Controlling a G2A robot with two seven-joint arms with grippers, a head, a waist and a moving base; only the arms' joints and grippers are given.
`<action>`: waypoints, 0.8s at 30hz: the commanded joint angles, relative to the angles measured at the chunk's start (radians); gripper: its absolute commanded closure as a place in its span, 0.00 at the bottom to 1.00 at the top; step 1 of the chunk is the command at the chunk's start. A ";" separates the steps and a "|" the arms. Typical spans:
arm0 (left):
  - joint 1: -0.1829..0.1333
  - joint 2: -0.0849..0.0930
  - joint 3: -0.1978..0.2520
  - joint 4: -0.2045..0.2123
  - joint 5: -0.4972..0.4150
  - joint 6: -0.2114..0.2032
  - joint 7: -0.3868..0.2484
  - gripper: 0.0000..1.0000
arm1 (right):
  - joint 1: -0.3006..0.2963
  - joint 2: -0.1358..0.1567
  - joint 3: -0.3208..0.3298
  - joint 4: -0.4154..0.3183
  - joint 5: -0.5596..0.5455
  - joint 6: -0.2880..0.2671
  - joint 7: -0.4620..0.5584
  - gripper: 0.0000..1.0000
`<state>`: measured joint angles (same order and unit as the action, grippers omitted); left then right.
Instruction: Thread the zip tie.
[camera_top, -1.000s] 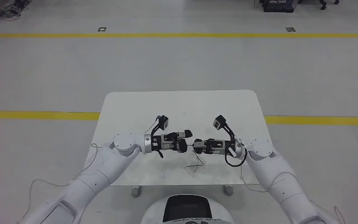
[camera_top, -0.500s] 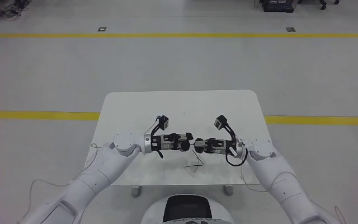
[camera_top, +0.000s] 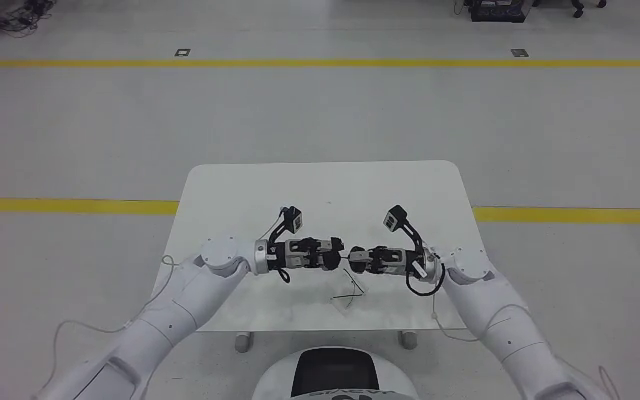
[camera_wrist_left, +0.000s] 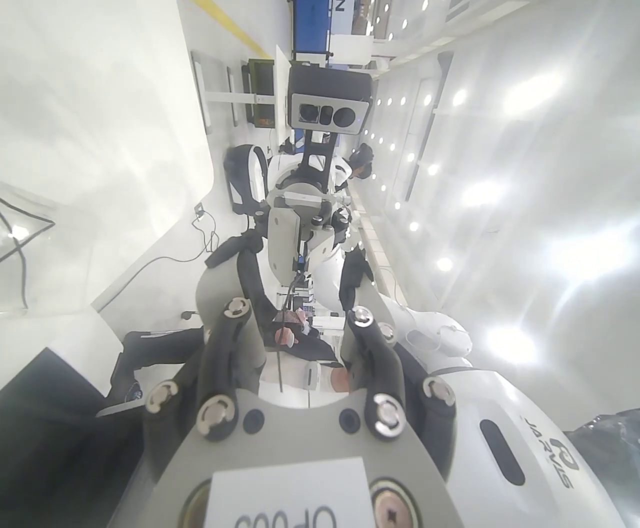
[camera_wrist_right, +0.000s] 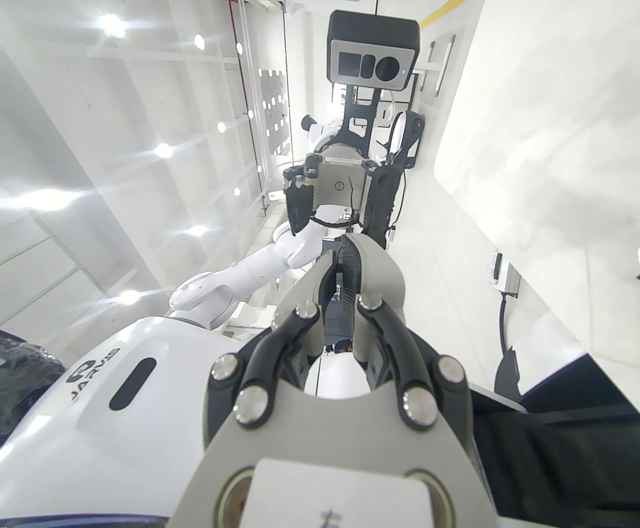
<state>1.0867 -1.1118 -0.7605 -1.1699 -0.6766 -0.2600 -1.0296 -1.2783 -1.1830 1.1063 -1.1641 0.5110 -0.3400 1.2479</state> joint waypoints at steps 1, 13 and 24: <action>-0.001 -0.001 0.001 0.003 0.002 -0.001 0.000 0.69 | 0.000 0.000 0.000 -0.003 0.004 0.000 0.006 1.00; -0.007 -0.008 0.007 0.016 -0.009 0.000 -0.013 0.71 | 0.006 0.001 -0.015 0.001 0.000 0.000 0.022 1.00; -0.013 -0.014 0.012 0.027 -0.014 0.000 -0.024 0.74 | 0.017 0.000 -0.024 0.004 0.007 0.000 0.014 1.00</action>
<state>1.0737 -1.1249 -0.7488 -1.1440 -0.6896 -0.2597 -1.0535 -1.2612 -1.1826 1.0828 -1.1603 0.5176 -0.3400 1.2629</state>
